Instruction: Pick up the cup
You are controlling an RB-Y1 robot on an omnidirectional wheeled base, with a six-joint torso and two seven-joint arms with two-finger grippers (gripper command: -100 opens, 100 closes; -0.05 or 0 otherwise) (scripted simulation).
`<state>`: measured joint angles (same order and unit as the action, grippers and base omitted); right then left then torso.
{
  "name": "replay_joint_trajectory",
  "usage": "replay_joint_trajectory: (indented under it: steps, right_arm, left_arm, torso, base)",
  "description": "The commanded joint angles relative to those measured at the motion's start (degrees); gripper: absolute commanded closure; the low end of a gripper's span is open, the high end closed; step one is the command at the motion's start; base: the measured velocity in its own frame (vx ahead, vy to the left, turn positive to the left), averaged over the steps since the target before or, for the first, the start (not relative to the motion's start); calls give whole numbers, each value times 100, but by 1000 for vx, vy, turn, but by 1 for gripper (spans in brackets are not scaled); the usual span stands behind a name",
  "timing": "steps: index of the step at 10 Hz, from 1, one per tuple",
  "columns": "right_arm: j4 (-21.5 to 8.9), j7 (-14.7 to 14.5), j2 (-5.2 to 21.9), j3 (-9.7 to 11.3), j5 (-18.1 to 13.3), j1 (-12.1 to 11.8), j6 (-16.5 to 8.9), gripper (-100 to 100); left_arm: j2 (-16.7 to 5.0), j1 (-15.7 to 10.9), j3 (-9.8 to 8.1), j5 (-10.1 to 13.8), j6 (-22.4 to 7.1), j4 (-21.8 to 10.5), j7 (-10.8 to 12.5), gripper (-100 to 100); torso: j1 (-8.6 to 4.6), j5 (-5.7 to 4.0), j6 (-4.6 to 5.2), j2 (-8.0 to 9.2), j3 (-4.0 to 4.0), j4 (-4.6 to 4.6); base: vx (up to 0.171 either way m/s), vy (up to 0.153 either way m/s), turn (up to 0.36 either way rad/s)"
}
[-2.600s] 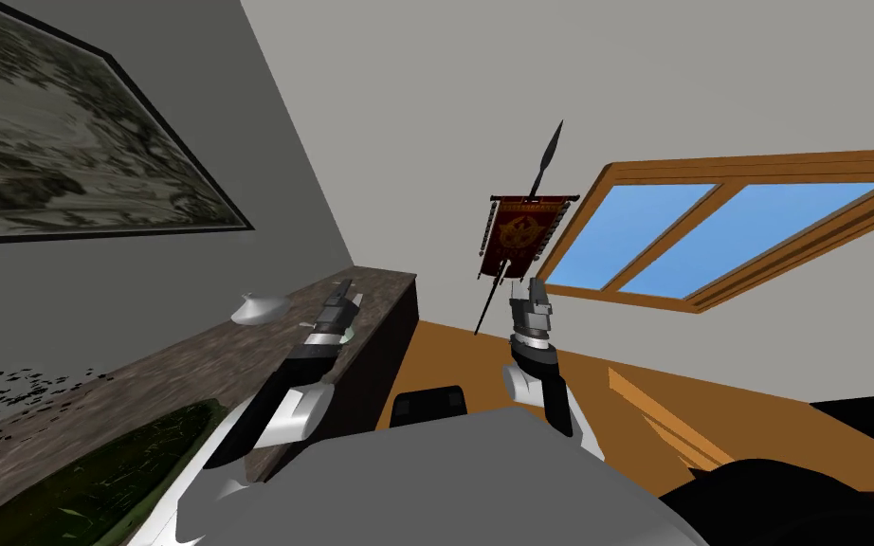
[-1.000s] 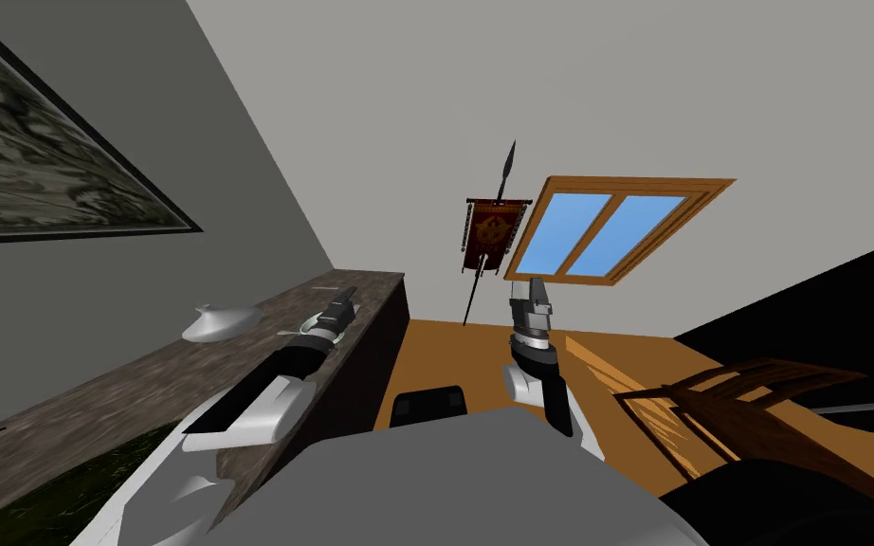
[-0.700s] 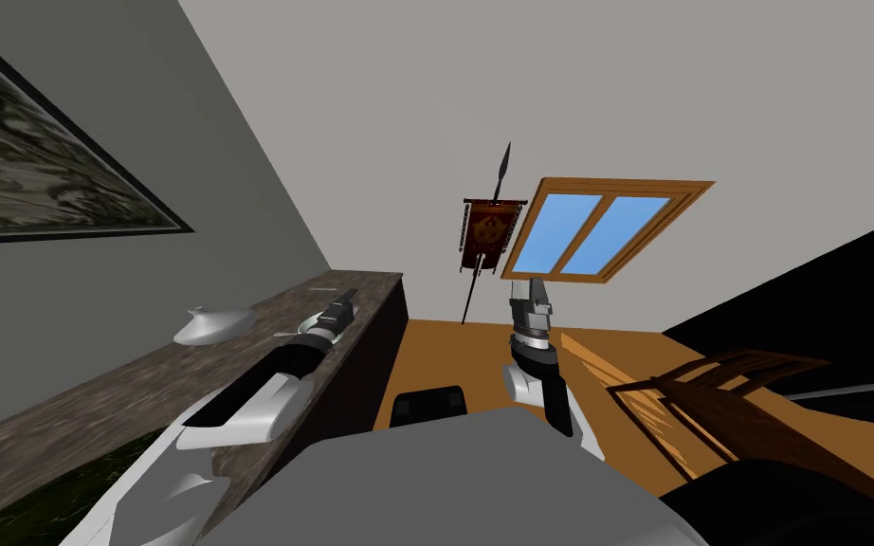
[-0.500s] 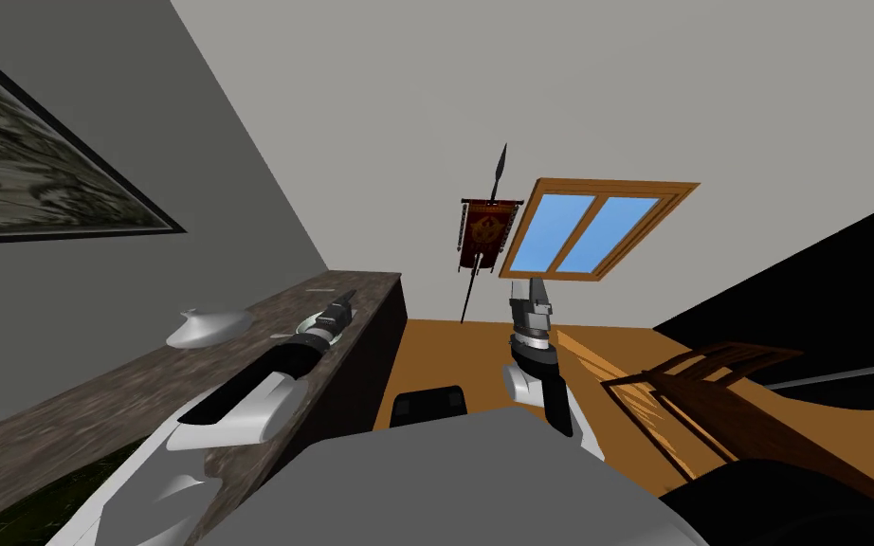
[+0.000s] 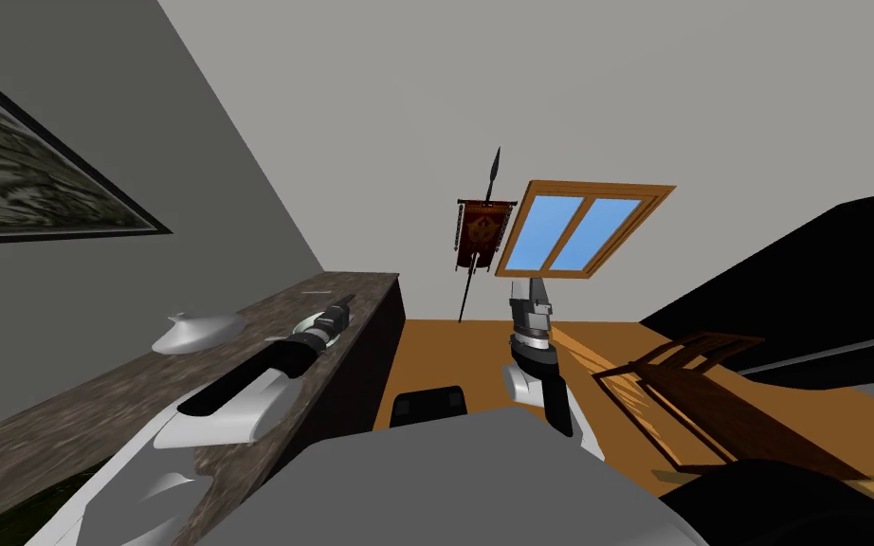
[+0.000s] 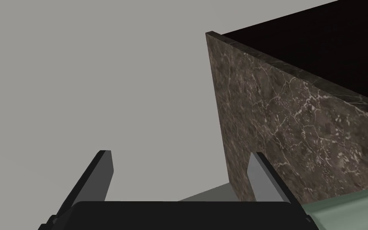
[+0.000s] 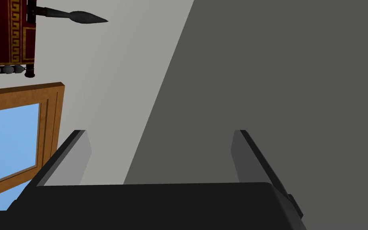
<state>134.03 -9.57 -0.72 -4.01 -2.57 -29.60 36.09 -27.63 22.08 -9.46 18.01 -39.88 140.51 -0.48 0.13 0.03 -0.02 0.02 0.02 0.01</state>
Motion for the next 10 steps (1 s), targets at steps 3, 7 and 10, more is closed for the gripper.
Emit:
replay_joint_trajectory:
  steps: [3, 7, 10]
  right_arm:
    - [0, 0, 0, 0, 0, -1, 0, 0]
    - [0, 0, 0, 0, 0, -1, 0, 0]
    - [0, 0, 0, 0, 0, -1, 0, 0]
  left_arm:
    - [-196, -8, -205, 245, -594, 26, 53, -100]
    - [-327, -27, -347, 410, -1209, 26, 101, -100]
    - [-455, -44, -495, 576, -1625, 27, 158, -100]
  torso:
    - [-2, 0, -3, -1, 0, 0]
    - [4, 1, -3, -2, -1, 0]
    - [2, 1, -3, -5, -3, -1]
  base:
    - [-13, 11, -40]
    - [-9, 17, -39]
    - [-2, 14, -31]
